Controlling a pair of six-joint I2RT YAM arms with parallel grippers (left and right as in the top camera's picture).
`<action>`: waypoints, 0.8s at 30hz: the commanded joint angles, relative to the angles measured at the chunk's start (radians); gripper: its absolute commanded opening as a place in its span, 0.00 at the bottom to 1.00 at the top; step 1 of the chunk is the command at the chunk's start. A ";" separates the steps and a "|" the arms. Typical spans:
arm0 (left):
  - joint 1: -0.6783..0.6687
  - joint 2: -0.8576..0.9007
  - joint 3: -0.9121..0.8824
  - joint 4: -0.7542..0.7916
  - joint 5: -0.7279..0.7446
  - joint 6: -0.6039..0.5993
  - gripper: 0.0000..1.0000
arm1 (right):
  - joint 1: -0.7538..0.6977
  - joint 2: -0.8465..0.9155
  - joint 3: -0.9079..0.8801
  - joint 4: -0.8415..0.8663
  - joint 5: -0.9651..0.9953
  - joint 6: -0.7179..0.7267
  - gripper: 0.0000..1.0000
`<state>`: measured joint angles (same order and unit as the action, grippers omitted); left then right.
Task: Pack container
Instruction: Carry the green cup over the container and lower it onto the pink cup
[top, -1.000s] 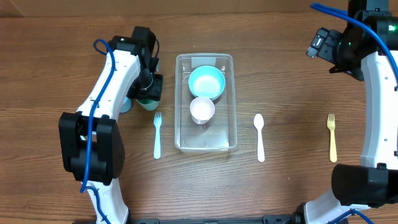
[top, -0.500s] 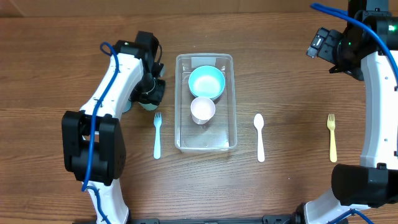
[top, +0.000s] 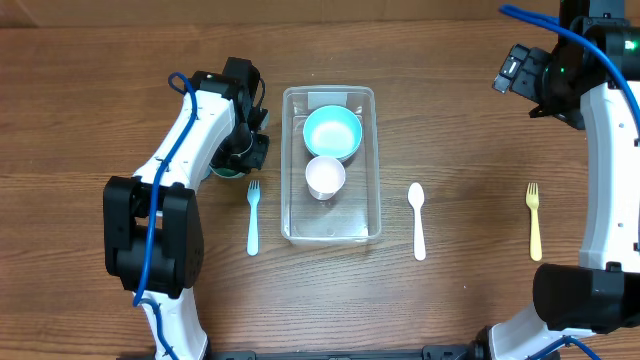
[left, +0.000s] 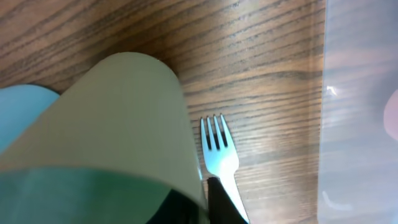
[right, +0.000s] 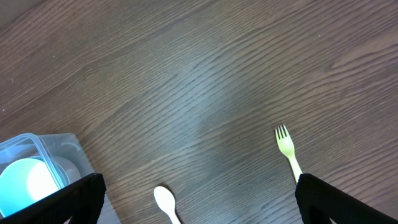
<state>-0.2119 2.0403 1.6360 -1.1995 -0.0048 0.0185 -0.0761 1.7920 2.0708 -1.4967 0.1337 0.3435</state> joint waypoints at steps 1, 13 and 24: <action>-0.005 -0.008 0.084 -0.031 -0.006 0.001 0.06 | 0.001 -0.008 0.005 0.002 0.000 0.005 1.00; -0.006 -0.014 0.277 -0.166 -0.005 -0.030 0.04 | 0.001 -0.008 0.005 0.002 0.000 0.005 1.00; -0.259 -0.156 0.587 -0.316 -0.006 -0.117 0.04 | 0.001 -0.008 0.005 0.002 0.000 0.005 1.00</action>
<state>-0.3626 1.9362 2.1918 -1.5059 -0.0162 -0.0566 -0.0761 1.7920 2.0708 -1.4967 0.1337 0.3435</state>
